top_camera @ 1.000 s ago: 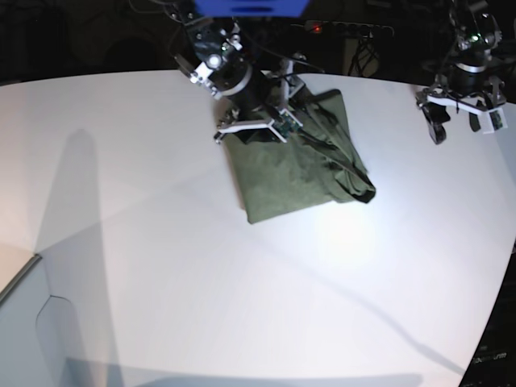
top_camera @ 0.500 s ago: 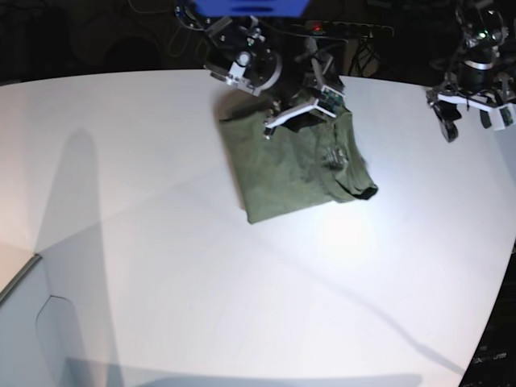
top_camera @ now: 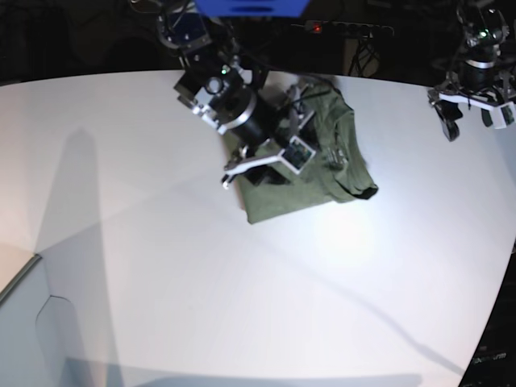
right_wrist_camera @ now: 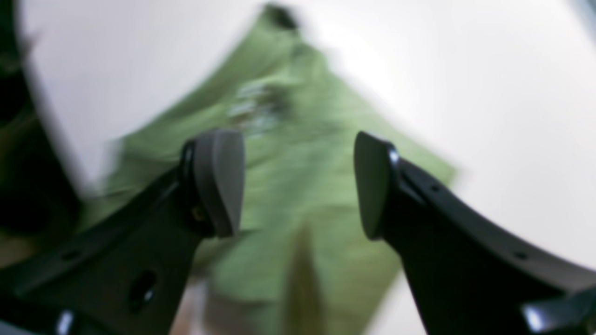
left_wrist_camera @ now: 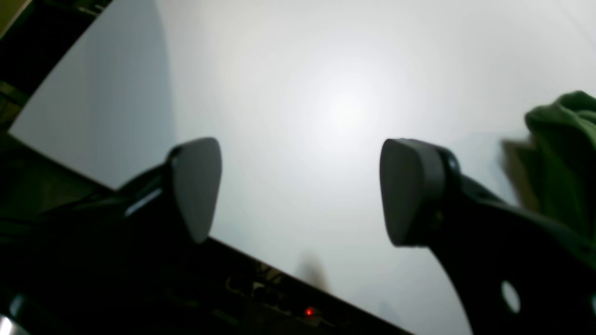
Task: Layout the t-shirt on the table in an organized manner, then fold the t-shirt properly
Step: 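Open the right gripper and press the folded stack flat, then grasp the folded stack's edges with both grippers and square it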
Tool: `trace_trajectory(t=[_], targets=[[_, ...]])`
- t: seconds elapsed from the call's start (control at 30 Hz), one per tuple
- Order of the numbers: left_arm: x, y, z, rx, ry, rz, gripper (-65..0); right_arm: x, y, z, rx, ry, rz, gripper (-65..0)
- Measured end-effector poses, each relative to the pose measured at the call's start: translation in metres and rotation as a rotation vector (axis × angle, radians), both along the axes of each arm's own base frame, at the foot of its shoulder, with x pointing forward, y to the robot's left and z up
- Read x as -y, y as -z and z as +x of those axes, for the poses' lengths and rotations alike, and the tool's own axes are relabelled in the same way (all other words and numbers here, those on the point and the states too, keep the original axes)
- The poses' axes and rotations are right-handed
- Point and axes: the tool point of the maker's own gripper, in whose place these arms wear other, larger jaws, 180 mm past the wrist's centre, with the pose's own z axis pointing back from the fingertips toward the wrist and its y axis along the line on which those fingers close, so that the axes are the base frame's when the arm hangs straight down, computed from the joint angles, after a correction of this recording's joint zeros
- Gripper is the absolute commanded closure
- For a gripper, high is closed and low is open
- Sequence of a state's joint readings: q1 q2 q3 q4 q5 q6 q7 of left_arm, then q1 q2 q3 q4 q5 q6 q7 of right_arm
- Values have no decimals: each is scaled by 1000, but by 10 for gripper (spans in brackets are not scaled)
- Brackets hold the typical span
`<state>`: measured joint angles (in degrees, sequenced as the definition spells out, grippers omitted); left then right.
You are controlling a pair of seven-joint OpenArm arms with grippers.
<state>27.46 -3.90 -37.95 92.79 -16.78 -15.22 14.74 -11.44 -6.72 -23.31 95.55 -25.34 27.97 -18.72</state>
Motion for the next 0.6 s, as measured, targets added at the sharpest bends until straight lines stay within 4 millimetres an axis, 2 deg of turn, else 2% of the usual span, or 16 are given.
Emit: trace_trajectory(t=[0.1, 0.17, 0.27, 0.33, 0.4, 0.53, 0.6], targets=[[13, 4, 5, -3, 31, -19, -513, 22, -2, 20, 17, 63, -23, -373], [18, 5, 7, -3, 44, -26, -513, 26, 1, 24, 14, 79, -25, -373], [28, 10, 5, -4, 36, -53, -513, 33, 29, 19, -64, 97, -44, -373], [33, 12, 5, -6, 40, -65, -513, 44, 54, 19, -129, 123, -67, -373], [35, 12, 7, -4, 48, -64, -513, 60, 70, 25, -166, 165, -78, -373], [57, 17, 13, -8, 101, -94, -513, 90, 85, 35, -201, 251, -86, -373], [74, 19, 17, -10, 139, -113, -514, 93, 86, 34, -205, 260, -85, -373]])
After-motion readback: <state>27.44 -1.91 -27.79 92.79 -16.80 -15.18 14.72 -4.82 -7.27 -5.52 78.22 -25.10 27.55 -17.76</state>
